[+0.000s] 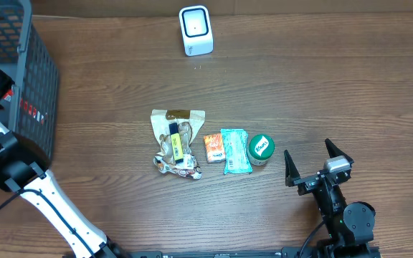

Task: Scan the item barcode

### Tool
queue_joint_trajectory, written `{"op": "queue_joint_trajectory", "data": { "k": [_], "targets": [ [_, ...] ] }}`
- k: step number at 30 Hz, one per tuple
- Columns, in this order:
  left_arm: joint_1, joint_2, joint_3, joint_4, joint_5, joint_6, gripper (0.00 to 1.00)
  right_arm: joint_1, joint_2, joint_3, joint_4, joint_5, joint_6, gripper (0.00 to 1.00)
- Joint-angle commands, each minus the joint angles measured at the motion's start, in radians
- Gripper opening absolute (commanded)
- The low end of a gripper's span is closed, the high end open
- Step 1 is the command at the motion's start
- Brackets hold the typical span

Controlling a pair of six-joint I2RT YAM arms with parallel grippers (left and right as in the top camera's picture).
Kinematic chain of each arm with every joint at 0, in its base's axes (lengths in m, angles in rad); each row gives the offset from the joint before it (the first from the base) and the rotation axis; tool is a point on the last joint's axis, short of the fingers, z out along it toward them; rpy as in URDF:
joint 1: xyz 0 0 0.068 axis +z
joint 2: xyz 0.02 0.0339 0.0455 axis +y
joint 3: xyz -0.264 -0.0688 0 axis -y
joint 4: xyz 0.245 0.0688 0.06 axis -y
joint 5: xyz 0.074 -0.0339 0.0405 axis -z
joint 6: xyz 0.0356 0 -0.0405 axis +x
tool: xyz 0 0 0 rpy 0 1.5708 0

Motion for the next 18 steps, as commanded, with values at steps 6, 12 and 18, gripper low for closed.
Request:
{"op": "queue_joint_trajectory", "data": {
  "k": [6,12,18],
  "targets": [
    [-0.018,0.227,-0.001,0.005,-0.014,-0.046,0.52,-0.001,-0.006,-0.011,0.005,0.001,-0.001,1.0],
    [-0.016,0.279,-0.001,-0.021,-0.047,-0.033,0.16,-0.001,-0.006,-0.011,0.005,0.001,-0.001,1.0],
    [0.001,0.276,0.089,-0.092,0.018,-0.018,0.23,-0.001,-0.006,-0.011,0.005,0.001,-0.001,1.0]
  ]
}}
